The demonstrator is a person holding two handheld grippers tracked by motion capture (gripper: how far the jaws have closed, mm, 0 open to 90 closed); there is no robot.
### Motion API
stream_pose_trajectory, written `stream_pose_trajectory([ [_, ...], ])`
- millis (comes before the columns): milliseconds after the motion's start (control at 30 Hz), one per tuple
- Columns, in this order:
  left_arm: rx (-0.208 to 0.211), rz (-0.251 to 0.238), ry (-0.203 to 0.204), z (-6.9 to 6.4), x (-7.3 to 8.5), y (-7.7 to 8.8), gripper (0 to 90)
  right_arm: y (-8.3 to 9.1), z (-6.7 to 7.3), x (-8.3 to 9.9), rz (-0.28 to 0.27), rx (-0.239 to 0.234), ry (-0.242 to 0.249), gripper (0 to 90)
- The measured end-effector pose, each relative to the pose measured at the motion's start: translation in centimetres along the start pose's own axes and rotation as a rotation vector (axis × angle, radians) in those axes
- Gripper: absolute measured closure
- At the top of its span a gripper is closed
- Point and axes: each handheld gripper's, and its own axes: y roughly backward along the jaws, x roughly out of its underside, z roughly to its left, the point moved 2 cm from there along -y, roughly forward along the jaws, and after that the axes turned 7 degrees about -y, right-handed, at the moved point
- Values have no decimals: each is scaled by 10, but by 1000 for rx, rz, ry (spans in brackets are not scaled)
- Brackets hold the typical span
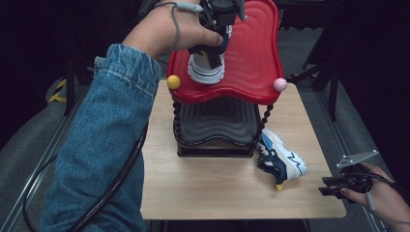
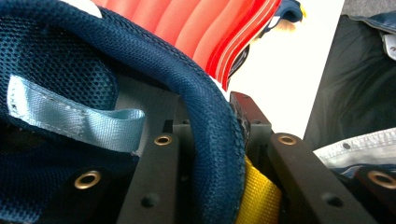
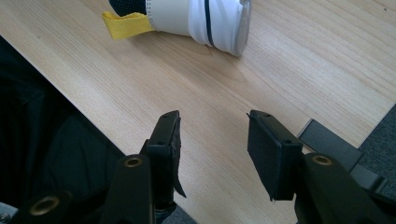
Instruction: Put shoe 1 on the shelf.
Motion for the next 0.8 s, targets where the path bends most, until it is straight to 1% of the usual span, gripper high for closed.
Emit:
stream_pose_trajectory([
  [33,-4,-4,1,1,0,0,739,0,0,0,3,0,-2,552],
  [67,-5,-2,14,2,0,-2,740,0,0,0,5,-1,-3,553],
  [100,-14,-1,13,2,0,-2,744,-1,0,0,7,-1,-3,551],
  [133,-13,2,19,2,-1,-3,745,-1,0,0,8,-2,-1,552],
  [200,-20,-2,46,2,-3,-3,748,-2,1,0,9,-5,1,551],
  [233,-26,-8,53,2,-3,-3,749,-2,1,0,11,-6,1,551],
  [300,-29,3,72,2,-3,-5,754,-2,1,0,14,-10,3,550],
  [333,-35,-1,80,2,-4,-5,756,-2,1,0,14,-10,4,550],
  [367,-38,1,81,2,-4,-6,755,-2,1,0,13,-10,4,550],
  [400,-37,7,73,2,-5,-9,756,-2,1,0,12,-9,4,550],
  [433,-41,6,81,1,-5,-10,757,-2,1,0,14,-9,3,550],
  [500,-30,6,76,1,-6,-13,757,-2,1,0,14,-8,7,549],
  [533,-30,6,79,1,-6,-14,756,-2,1,0,14,-9,7,549],
  [567,-31,12,70,1,-7,-15,756,-2,1,0,13,-8,8,548],
  [600,-31,13,70,0,-7,-17,755,-2,2,0,12,-8,5,548],
  [667,-22,19,58,0,-6,-20,749,-2,1,0,12,-7,2,547],
  [733,-18,25,60,0,-5,-21,747,-1,1,0,11,-5,3,546],
  [800,-10,12,65,0,-3,-22,737,-1,2,0,8,-5,0,544],
])
